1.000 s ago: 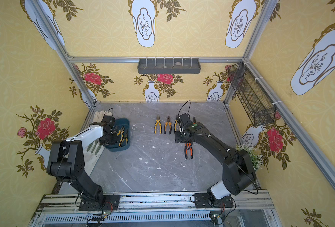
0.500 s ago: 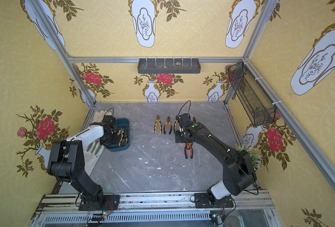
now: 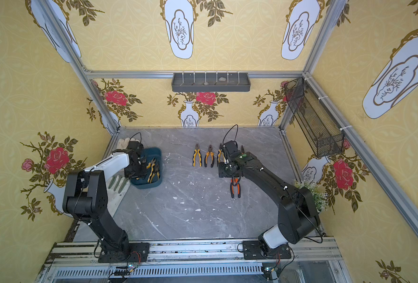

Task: Take the pliers out of the storage box
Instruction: Pick up the pliers from the storage box.

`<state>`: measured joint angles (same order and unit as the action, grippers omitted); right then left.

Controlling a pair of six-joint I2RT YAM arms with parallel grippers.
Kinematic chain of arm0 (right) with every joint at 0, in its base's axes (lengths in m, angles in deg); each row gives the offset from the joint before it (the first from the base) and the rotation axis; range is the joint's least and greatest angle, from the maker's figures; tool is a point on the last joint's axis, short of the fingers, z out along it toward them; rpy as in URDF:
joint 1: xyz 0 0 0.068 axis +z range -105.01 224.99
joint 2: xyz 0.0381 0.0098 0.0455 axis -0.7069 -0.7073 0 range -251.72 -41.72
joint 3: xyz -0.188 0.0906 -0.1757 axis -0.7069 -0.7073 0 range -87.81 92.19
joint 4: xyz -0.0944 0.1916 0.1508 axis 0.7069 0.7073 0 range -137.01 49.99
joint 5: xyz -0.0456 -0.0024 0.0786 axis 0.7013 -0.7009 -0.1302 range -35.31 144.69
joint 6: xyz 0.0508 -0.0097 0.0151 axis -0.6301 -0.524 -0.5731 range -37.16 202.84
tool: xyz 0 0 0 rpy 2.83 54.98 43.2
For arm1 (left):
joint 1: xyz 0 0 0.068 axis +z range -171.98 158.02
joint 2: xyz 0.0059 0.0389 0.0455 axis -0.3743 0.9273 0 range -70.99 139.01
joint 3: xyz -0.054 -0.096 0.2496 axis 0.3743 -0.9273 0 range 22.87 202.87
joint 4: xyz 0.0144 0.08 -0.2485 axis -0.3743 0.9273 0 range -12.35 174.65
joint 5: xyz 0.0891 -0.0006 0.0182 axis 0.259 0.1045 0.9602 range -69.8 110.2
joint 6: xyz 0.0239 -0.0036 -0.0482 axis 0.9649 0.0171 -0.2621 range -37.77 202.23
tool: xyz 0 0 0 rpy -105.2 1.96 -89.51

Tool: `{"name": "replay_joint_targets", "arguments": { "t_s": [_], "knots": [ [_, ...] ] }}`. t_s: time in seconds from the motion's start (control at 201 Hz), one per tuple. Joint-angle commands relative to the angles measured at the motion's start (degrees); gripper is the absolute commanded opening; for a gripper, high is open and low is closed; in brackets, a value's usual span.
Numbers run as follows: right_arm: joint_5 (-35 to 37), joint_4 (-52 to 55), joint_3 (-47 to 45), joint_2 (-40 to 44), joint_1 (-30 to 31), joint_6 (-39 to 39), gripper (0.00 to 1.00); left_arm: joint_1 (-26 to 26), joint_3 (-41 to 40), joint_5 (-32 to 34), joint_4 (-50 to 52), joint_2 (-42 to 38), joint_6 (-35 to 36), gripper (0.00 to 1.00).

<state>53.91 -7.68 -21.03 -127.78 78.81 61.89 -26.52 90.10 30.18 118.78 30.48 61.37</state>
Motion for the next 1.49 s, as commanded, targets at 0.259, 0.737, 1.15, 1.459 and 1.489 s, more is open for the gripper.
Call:
{"name": "replay_joint_targets", "arguments": {
  "t_s": [0.259, 0.737, 1.15, 1.459, 1.489],
  "knots": [
    [0.71, -0.07, -0.16, 0.62, 0.01, -0.1, 0.54, -0.47, -2.64, -4.62, -0.36, -2.57, 0.12, 0.2],
    [0.74, -0.4, -0.85, 0.9, 0.1, -0.06, 0.54, -2.14, -4.02, -3.69, -1.29, -0.12, -0.7, 0.27],
    [0.51, -0.5, -1.21, 0.98, 0.09, -0.28, 0.54, -2.94, -3.72, -1.55, -0.47, -1.69, -0.87, 0.21],
    [0.45, -0.23, -1.03, 1.25, 0.1, -0.38, 0.54, -3.23, -1.35, -1.0, 1.85, -4.91, -0.06, 0.0],
    [0.47, -0.27, -0.92, 1.25, 0.1, -0.37, 0.54, -3.2, -1.22, -1.01, 1.98, -5.26, -0.03, 0.0]
  ]
}}
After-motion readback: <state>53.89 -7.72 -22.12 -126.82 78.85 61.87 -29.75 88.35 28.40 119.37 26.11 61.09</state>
